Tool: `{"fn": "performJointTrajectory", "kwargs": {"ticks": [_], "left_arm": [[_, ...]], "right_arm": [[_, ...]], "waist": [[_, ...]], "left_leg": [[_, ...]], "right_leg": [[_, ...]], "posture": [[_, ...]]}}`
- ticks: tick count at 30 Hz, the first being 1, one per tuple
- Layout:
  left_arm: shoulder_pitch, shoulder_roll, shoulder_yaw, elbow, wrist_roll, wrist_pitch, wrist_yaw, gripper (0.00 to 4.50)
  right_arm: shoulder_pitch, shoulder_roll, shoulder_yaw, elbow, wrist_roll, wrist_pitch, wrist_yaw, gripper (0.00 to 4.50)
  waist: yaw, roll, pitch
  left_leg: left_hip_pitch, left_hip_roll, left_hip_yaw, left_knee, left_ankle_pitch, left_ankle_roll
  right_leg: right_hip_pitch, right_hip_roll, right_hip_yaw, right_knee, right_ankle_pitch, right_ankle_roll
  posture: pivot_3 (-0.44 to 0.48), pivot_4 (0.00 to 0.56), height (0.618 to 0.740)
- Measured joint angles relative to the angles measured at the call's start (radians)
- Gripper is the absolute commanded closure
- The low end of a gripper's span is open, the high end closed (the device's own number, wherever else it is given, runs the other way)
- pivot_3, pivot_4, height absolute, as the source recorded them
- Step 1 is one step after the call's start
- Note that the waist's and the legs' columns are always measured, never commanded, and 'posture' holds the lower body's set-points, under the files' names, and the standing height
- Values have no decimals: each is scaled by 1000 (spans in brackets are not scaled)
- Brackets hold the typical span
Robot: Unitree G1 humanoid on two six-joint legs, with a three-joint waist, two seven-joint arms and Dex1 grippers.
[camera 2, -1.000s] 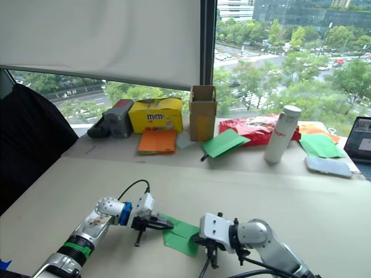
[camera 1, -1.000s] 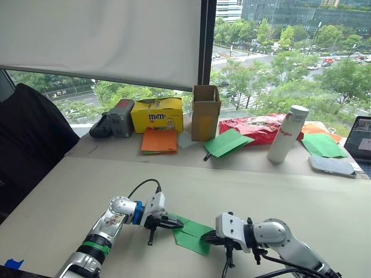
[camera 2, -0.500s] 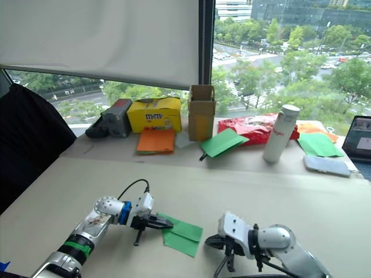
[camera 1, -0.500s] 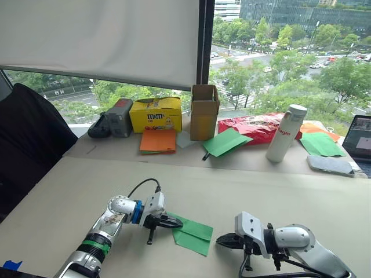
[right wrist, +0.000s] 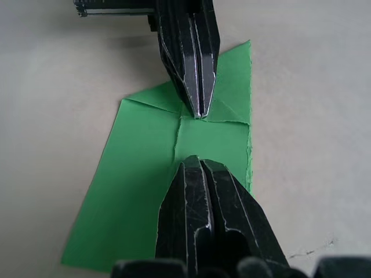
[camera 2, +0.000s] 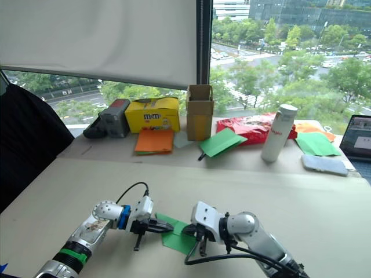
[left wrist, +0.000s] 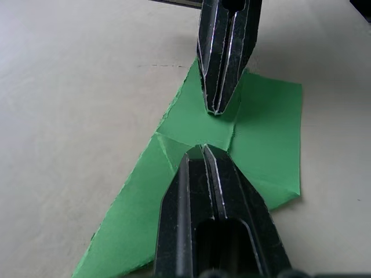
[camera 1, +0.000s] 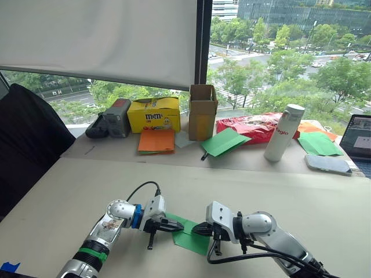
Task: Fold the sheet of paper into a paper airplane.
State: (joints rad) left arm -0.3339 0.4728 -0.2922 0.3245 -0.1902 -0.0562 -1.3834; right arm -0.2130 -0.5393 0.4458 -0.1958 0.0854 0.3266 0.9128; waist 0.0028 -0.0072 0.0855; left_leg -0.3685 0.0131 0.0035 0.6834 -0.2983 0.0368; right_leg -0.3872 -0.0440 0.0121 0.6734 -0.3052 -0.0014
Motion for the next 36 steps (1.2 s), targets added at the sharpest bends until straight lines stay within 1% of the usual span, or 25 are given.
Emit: {"fn": "performJointTrajectory", "kwargs": {"ticks": [3,7,12,16,17,19,23,26,28,31,32,33,36], "left_arm": [[41,-5,-9,-40,-5,9,3,4500],[46,-5,-6,-33,-8,11,18,4500],[54,-4,60,4,-93,89,18,4500],[57,60,134,-4,-136,183,23,4500],[62,80,143,-20,-144,201,22,4500],[95,128,153,-109,-161,248,13,4500],[142,201,179,-292,-214,362,16,4500],[162,227,192,-391,-233,403,41,4500],[170,230,193,-421,-244,422,55,4500],[173,230,194,-451,-271,472,73,4500],[173,230,195,-458,-284,489,77,3953],[173,231,196,-467,-291,506,79,3722],[182,251,196,-470,-304,525,78,2709]], "right_arm": [[0,7,6,12,-6,-9,-1,4475],[-1,9,8,11,-14,-10,-1,4475],[-1,19,7,10,-14,-11,-1,4475],[1,18,-15,7,5,-18,3,4475],[3,11,-26,1,12,-11,5,4475],[3,-13,-63,-43,23,22,4,4475],[-2,-47,-159,-192,112,123,4,4475],[13,-67,-236,-282,217,242,1,4475],[31,-74,-282,-299,261,297,-11,4475],[78,-83,-346,-306,339,382,-23,3620],[96,-85,-362,-306,365,410,-25,3280],[118,-84,-381,-307,393,439,-29,2945],[167,-51,-418,-299,484,553,-65,1905]], "waist": [[-5,0,0],[-6,1,-1],[-16,1,-1],[-20,1,3],[-18,1,5],[-15,0,6],[-13,1,7],[-8,1,8],[-5,1,8],[-4,1,8],[-3,1,8],[-3,1,8],[-8,0,9]], "left_leg": [[0,0,0,0,0,0],[1,0,0,0,0,0],[1,1,0,0,0,0],[1,3,-1,0,0,0],[1,2,-1,0,1,-1],[-1,2,-1,0,1,-2],[-2,1,-3,0,1,-2],[0,1,-5,-1,1,-2],[0,1,-4,-1,1,-2],[0,1,-4,-2,1,-2],[0,1,-4,-2,1,-2],[-1,1,-4,-2,1,-2],[-2,1,-4,-3,1,-2]], "right_leg": [[0,1,0,2,0,0],[0,1,0,2,0,0],[-1,1,0,5,-1,1],[-2,1,0,6,-1,1],[-4,1,0,6,-1,1],[-8,1,-1,6,0,0],[-7,-4,1,5,0,0],[-3,-7,0,1,0,0],[-2,-7,0,0,0,0],[-2,-7,0,0,0,0],[-2,-7,0,-1,0,0],[-2,-7,0,-1,0,0],[-1,-7,1,-1,0,-1]], "posture": [[0,150,656],[0,150,656],[0,150,656],[0,150,656],[0,150,656],[0,150,656],[0,150,656],[0,150,656],[0,150,656],[0,150,656],[0,150,656],[0,150,656],[0,150,656]]}}
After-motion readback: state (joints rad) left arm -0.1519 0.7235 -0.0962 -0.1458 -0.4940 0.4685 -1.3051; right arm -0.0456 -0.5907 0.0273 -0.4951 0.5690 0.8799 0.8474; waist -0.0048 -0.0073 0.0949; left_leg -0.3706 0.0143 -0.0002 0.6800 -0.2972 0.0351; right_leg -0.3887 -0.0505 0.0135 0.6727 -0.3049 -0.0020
